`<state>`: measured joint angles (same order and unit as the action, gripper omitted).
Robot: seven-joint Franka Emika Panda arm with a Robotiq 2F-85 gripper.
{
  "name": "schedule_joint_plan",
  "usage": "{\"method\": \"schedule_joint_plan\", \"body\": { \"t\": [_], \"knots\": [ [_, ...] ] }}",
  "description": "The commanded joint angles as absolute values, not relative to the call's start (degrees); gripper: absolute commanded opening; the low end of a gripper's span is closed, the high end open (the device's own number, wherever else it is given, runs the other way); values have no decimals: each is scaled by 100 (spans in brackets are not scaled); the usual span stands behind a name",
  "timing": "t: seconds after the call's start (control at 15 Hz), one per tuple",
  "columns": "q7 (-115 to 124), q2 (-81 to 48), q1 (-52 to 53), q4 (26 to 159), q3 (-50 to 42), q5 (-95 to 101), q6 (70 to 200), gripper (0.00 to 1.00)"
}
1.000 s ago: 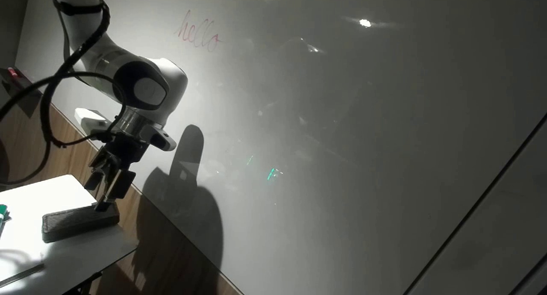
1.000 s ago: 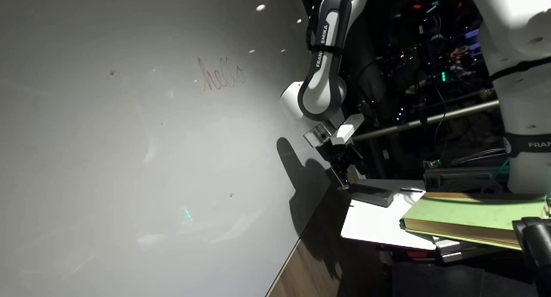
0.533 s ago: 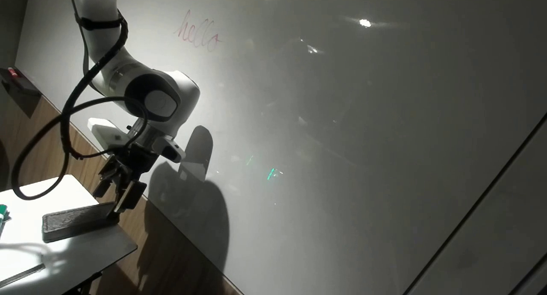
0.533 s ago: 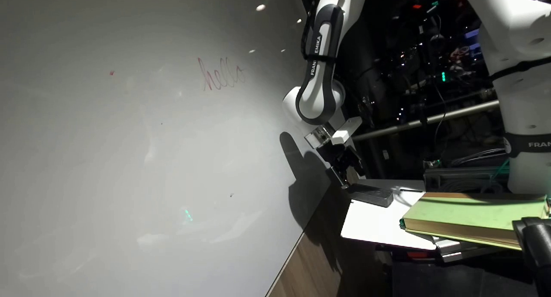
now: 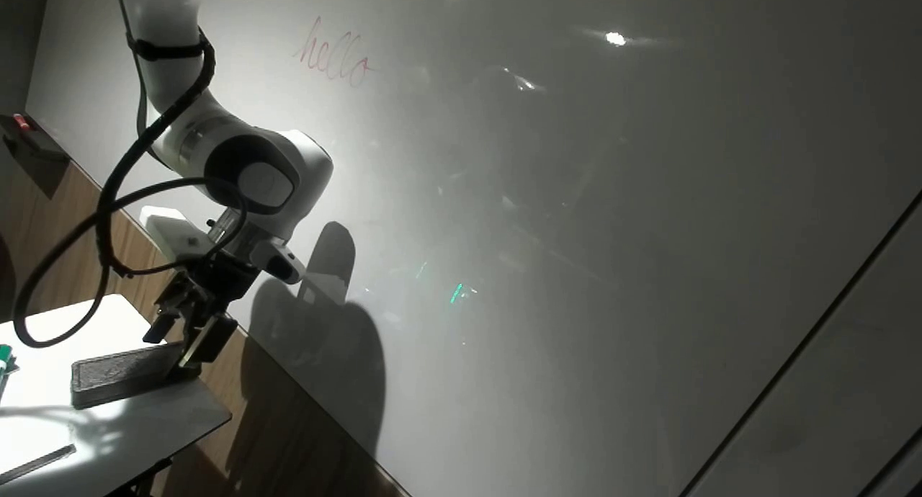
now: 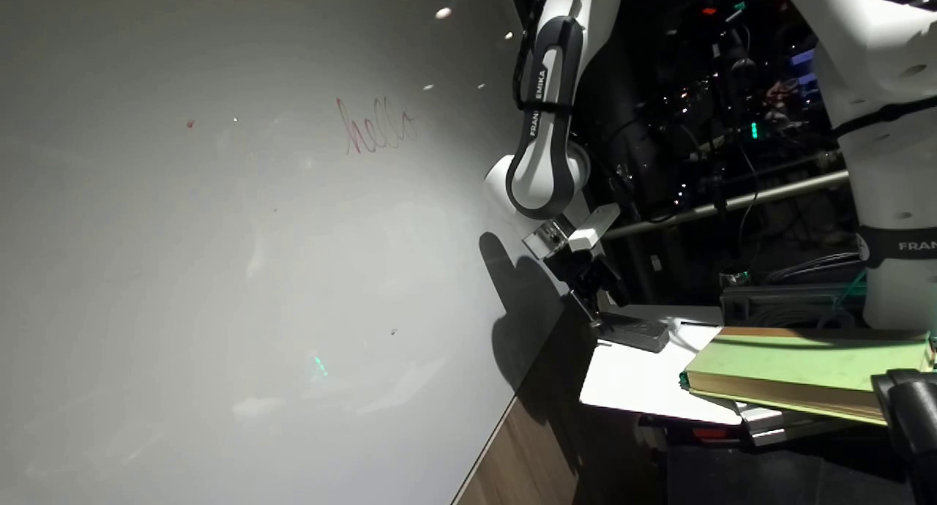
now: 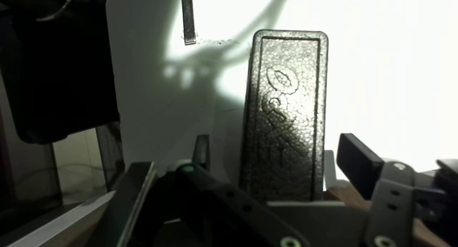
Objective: Use the eraser to wipe the whiteboard.
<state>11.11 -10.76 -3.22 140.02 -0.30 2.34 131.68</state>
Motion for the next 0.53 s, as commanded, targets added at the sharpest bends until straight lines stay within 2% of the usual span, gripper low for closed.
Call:
{"method": "schedule_joint_plan", "body": {
  "t": [0.0, 0.27, 0.47],
  "knots": [
    [983, -1127, -280, 13982, -153, 168, 13157, 58],
    [966, -1145, -306, 14017, -216, 166, 13177, 30],
    [992, -946, -271, 14058, -203, 153, 13088, 29]
  ]
}}
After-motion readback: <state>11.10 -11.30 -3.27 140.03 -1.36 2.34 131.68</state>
